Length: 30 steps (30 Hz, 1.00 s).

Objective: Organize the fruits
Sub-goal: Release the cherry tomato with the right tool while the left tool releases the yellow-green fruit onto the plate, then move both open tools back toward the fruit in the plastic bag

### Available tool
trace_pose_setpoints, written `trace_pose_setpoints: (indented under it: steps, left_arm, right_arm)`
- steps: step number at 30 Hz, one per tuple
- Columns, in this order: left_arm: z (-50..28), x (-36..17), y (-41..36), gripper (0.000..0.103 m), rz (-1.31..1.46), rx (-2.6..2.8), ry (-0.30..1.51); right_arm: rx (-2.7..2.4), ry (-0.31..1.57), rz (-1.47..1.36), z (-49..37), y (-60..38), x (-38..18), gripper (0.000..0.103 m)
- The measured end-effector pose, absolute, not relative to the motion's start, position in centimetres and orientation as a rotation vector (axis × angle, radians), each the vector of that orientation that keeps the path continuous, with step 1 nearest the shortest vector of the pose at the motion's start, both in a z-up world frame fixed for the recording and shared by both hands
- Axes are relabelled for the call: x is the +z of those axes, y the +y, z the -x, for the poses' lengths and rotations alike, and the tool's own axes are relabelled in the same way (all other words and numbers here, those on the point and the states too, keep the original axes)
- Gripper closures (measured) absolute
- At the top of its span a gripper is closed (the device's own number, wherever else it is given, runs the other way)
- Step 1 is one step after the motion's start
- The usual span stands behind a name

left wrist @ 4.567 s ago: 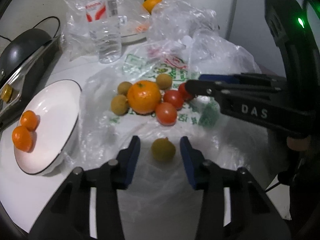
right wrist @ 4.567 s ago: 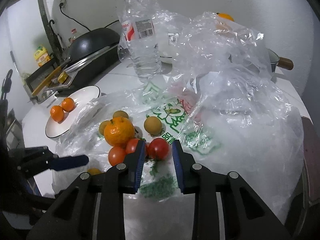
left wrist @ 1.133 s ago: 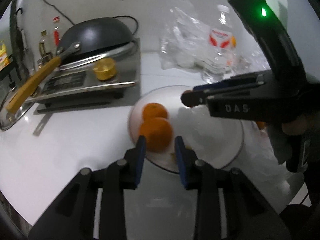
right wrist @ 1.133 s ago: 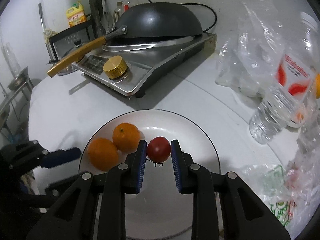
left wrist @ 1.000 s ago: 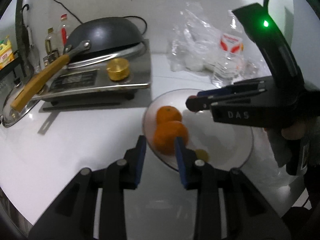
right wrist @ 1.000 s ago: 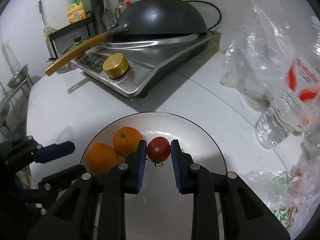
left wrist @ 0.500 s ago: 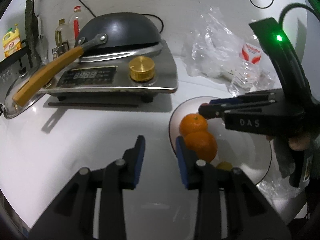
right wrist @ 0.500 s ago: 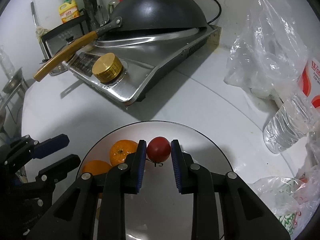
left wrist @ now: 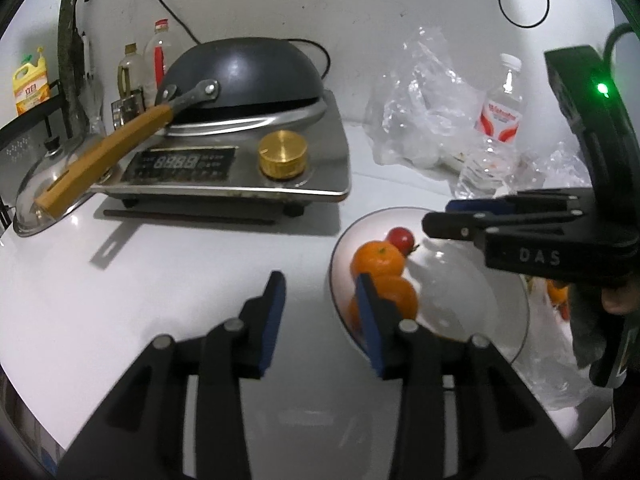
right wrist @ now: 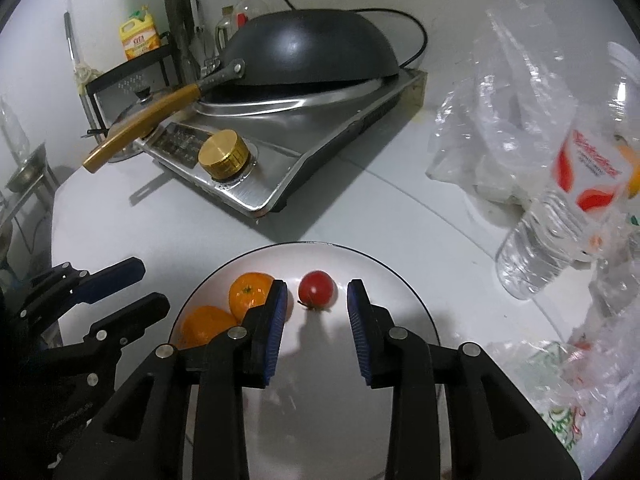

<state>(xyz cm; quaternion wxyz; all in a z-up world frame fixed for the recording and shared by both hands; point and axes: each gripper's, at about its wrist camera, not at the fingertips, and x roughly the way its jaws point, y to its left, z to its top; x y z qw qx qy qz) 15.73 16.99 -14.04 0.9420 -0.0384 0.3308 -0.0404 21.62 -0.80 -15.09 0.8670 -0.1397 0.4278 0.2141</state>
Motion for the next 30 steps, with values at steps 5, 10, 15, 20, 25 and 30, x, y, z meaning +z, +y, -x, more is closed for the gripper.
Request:
trace_pose_setpoints:
  steps: [5,10,15,20,25,30]
  left_arm:
    - [-14.8,-13.1,16.0,0.049,0.089,-0.095,0.657]
    - [-13.9,-12.3,14.4,0.049,0.067,-0.104,0.644]
    - [-13.2,-11.7,12.9,0.049,0.051,-0.111,0.639]
    - [-12.5,-11.1,11.3,0.049,0.046,-0.126,0.629]
    - [-12.1,-10.8,9.6,0.049,0.022,-0.145,0.633]
    - [-11.8,-10.5,7.9,0.049,-0.005,-0.159,0.633]
  right_arm:
    - [0.449,0.873,0.285,-19.7,-1.9,-13.9,0.070]
    - [0.450,0.854,0.270,-17.9,-3.3,-13.0,0.070]
    - [0.444,0.841,0.261,-16.2,-4.8,-12.3,0.070]
    - [0.430,0.827,0.246,-14.8,-6.5,-11.7,0.070]
    - [0.421,0.815,0.231,-13.7,-8.2,-11.3,0.070]
    - [0.407,0.807,0.213,-12.8,-10.0,-11.0,0.070]
